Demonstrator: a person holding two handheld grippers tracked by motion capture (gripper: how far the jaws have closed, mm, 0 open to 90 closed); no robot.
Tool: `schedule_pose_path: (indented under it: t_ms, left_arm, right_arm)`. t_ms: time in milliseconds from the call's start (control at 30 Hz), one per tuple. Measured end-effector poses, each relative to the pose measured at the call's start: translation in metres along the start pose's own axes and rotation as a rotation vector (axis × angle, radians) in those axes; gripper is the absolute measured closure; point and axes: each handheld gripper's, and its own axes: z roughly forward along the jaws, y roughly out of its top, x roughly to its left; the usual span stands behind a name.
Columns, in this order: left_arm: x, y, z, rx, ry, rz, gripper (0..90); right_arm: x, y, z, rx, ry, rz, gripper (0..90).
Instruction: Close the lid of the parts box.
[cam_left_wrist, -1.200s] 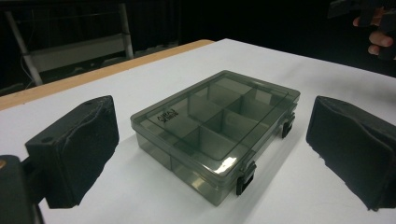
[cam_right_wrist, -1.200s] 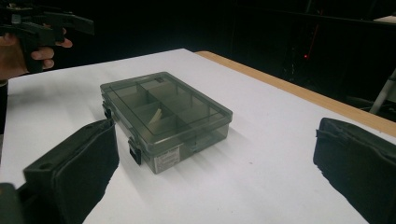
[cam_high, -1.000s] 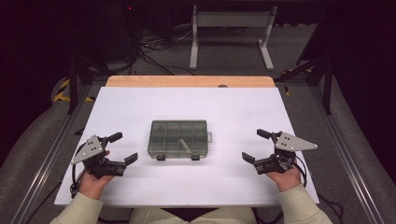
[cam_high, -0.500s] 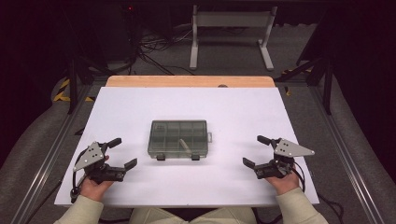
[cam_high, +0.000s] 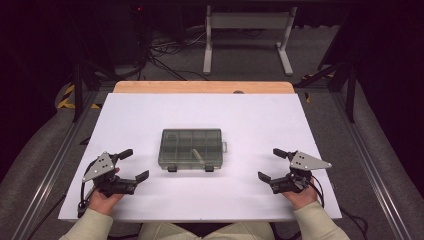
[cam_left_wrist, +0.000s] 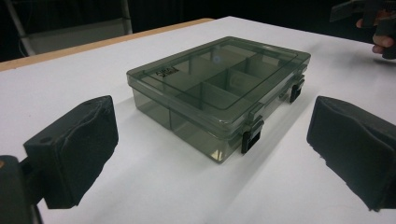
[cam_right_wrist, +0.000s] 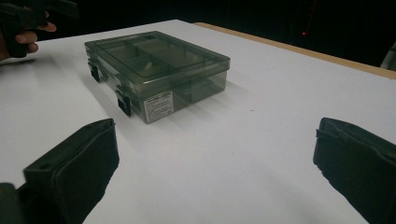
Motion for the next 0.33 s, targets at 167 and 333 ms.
schedule_pose_path:
  t_ms: [167,333]
  left_arm:
    - [-0.0014,-0.0001,0.0009,0.008,0.013,0.021,2.7]
    - [-0.0016,0.0002,0.0007,0.008,0.01,0.027,2.7]
  right_arm:
    - [-0.0016,-0.0021,0.0007,0.009,-0.004,0.017,0.7]
    - [-0.0023,-0.002,0.0002,0.003,-0.008,0.025,0.7]
